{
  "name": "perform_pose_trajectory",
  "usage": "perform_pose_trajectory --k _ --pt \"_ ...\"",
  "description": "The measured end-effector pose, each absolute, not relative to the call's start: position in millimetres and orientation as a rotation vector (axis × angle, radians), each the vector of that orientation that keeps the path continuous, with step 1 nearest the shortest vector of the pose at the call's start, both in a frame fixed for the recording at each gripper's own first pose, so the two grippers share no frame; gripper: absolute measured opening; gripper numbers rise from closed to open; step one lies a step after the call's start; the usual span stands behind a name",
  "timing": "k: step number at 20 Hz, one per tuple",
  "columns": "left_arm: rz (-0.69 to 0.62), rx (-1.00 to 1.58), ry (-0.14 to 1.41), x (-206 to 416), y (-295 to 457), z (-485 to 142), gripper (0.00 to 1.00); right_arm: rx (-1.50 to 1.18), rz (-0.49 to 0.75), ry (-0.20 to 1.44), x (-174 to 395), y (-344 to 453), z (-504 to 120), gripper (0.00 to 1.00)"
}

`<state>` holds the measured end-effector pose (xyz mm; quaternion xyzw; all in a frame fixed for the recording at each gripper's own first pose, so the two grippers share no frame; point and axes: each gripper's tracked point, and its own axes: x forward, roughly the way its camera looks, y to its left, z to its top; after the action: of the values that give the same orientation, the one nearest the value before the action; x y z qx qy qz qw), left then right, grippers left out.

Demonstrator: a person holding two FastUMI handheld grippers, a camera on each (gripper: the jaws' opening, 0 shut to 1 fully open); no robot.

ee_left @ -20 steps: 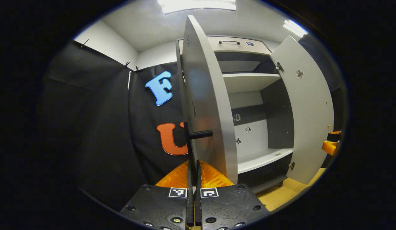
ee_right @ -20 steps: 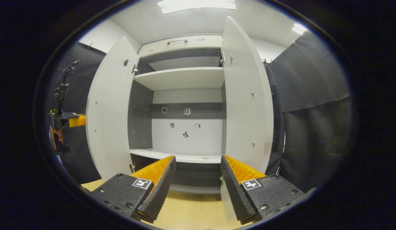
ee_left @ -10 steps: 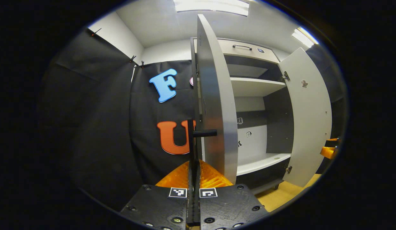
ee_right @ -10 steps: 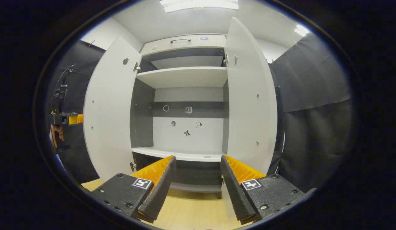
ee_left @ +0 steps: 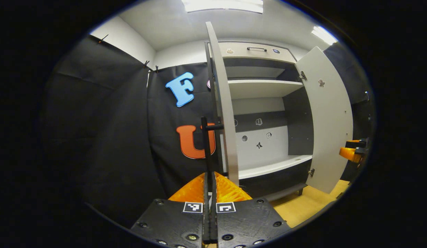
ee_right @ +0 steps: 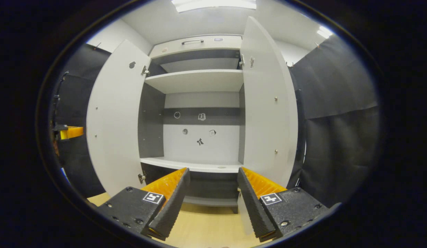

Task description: Open the right door of the double-door shoe cabinet with the right hand, and open the left door with the left hand.

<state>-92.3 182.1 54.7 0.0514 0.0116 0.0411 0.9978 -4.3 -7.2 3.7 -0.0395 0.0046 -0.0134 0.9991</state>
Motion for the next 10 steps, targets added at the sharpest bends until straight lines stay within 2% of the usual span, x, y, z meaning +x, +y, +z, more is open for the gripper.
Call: perform_pose_trajectory --k 4,5,8,10 --pt "-0.075 0.028 -0.005 -83.9 92.4 58.0 0.00 -0.067 -0.016 0.024 -1.7 -6.6 0.2 0.91" --pt "-0.083 0.008 -0.025 -74.4 76.6 56.4 0.00 -0.060 -0.007 0.026 -1.9 -3.8 -0.3 0.87" --pt "-0.124 -0.025 -0.019 -38.8 34.2 32.5 0.02 -0.062 0.011 0.017 -9.2 0.5 2.4 0.87" --pt "-0.095 -0.041 -0.038 -22.0 25.4 23.6 0.08 -0.073 0.008 0.000 -14.7 -1.2 6.2 0.88"
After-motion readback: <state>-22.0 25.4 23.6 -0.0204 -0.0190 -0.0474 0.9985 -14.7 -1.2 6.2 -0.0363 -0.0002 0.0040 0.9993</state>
